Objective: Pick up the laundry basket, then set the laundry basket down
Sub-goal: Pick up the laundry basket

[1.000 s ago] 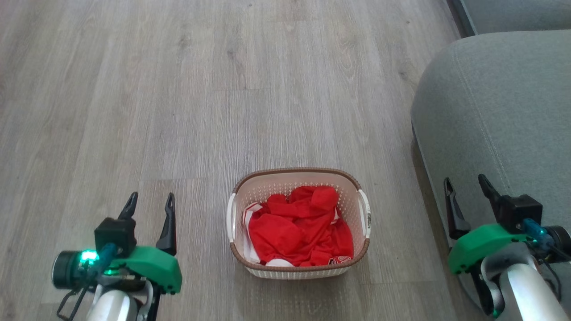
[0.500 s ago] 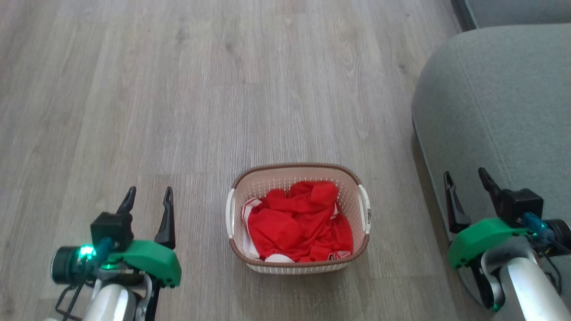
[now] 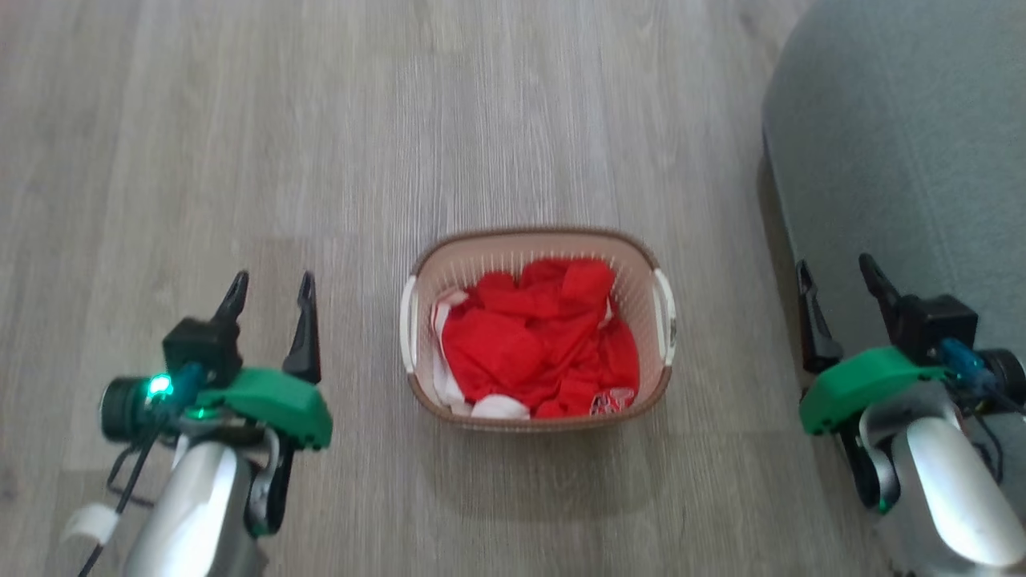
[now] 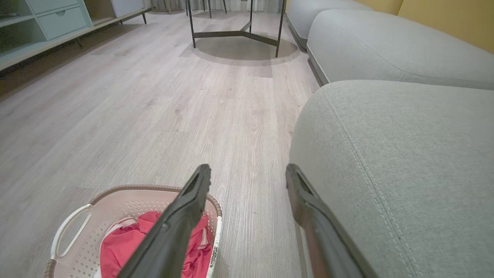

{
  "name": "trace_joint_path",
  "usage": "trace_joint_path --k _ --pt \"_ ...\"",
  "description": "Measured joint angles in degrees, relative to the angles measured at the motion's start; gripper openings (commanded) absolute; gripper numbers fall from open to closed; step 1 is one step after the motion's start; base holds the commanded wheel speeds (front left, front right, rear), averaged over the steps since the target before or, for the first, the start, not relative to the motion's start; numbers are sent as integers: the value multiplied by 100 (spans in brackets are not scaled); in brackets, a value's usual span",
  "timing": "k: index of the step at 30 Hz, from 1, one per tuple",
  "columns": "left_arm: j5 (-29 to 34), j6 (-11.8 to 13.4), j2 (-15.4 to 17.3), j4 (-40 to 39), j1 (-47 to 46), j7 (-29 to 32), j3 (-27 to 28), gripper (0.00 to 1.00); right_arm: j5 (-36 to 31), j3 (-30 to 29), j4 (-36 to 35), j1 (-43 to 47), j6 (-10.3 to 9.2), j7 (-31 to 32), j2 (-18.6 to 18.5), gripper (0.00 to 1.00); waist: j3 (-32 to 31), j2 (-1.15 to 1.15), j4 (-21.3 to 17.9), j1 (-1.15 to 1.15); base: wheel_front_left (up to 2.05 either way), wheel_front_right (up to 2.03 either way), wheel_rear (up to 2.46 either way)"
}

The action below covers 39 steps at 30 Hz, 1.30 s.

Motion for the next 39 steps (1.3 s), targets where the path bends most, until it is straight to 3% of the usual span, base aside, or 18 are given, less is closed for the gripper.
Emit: trace_joint_path --k 25,39 --pt "-18 -603 -499 2526 -2976 -354 -294 100 -307 31 1023 -1991 0 -152 250 100 2501 0 -89 1 0 0 0" --pt "186 -823 -595 3410 -3815 -361 -309 100 -352 383 1725 -2893 0 -153 356 100 3471 0 -134 0 0 0 0"
